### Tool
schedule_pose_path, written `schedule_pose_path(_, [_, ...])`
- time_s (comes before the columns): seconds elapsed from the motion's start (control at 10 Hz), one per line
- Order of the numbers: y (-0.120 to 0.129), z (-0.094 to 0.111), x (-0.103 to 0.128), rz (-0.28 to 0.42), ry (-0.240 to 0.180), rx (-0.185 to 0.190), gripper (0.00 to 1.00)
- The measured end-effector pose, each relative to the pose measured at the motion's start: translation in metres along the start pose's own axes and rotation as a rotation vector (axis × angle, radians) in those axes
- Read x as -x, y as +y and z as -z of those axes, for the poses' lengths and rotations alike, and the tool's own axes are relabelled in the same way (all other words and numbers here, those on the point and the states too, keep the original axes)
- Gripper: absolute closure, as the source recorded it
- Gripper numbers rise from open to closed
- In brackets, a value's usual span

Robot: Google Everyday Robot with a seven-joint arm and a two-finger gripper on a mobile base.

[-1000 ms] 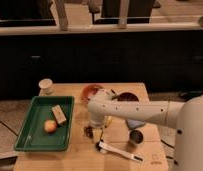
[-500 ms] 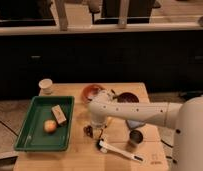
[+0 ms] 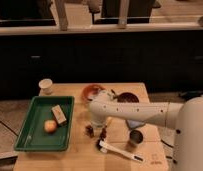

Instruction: Place grapes in table surface

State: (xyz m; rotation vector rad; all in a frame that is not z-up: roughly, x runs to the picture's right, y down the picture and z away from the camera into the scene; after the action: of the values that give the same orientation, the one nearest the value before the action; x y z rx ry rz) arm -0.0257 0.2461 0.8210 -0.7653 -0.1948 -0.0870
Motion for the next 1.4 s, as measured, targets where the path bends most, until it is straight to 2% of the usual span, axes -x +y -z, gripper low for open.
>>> schedule_pose_path(0.7, [-0.005,0.014,0.003,0.033,0.015,-0.02,1.0])
schedule_pose_path(1.0, [-0.006,0.039,0.006,0.082,0.026,-0.046,1.0])
schedule_pose_path(1.1, [-0.006,0.054,0.008,0.116,0.023,-0.06,1.0])
schedule_pose_path(1.3, [-0.006,0.07,0.013,0.167,0.014,-0.072,1.0])
schedule_pose_path(1.4, [-0.005,0.084,0.019,0.216,0.01,-0.077,1.0])
